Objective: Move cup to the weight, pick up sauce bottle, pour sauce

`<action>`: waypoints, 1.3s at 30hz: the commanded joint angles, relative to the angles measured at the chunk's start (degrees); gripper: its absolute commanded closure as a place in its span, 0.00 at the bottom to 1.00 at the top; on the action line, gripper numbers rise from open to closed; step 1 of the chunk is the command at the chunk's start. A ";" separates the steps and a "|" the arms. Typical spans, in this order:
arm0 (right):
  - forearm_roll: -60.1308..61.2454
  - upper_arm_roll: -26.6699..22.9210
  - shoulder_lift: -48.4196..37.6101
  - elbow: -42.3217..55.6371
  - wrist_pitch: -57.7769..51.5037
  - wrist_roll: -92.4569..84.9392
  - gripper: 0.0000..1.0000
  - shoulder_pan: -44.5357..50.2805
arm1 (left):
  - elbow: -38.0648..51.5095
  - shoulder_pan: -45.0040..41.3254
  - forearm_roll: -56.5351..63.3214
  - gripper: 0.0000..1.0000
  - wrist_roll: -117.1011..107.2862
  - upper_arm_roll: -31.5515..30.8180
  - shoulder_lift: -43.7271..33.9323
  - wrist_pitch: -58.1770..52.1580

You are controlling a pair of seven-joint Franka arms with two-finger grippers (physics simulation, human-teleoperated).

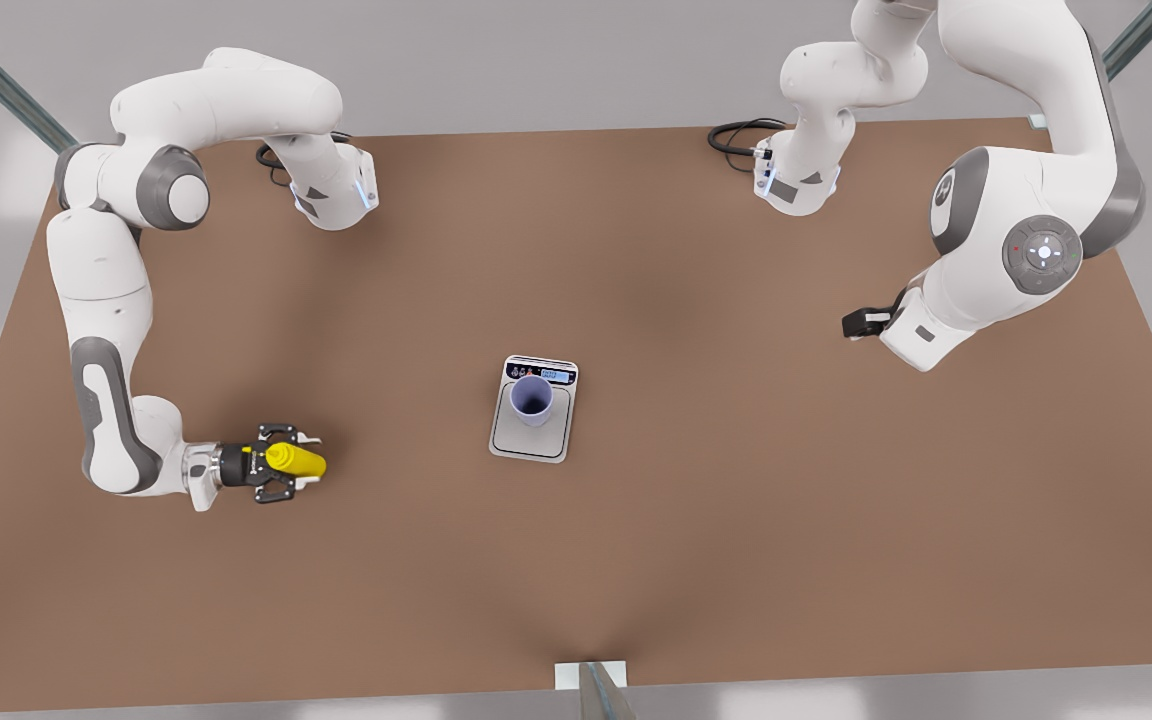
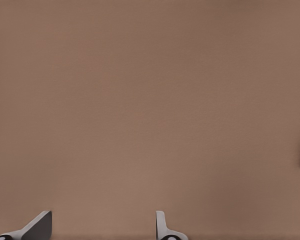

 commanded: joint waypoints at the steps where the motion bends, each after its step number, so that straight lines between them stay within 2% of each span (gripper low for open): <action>1: -0.03 0.00 0.00 0.00 0.00 0.05 0.00 0.00 | 0.00 0.00 0.01 0.00 0.00 0.00 0.00 0.00; 27: -3.11 -0.17 -0.09 0.26 0.09 0.40 0.00 -4.05 | 0.00 -0.09 0.01 0.00 -0.09 -0.09 0.00 0.00; 33: -8.47 0.00 -0.53 2.37 -0.88 0.58 0.00 -9.14 | 0.00 -0.09 0.01 0.00 -0.09 -0.62 0.00 0.00; 34: -11.27 0.18 -3.25 4.12 -3.77 6.54 0.00 -9.67 | 0.00 -0.09 0.01 0.00 -0.09 -0.62 0.00 0.00; 36: -21.11 0.79 -10.54 14.39 -9.30 23.57 0.00 -8.27 | 0.00 -0.09 0.01 0.00 -0.09 -0.62 0.00 0.00; 38: -30.87 2.29 -23.01 17.23 -9.93 39.05 0.00 -2.22 | 0.00 -0.09 0.01 0.00 -0.09 -0.62 0.00 0.00; 39: -36.23 2.20 -26.89 17.40 -9.76 48.79 0.00 4.46 | 0.00 -0.09 0.01 0.00 -0.09 -0.62 0.00 0.00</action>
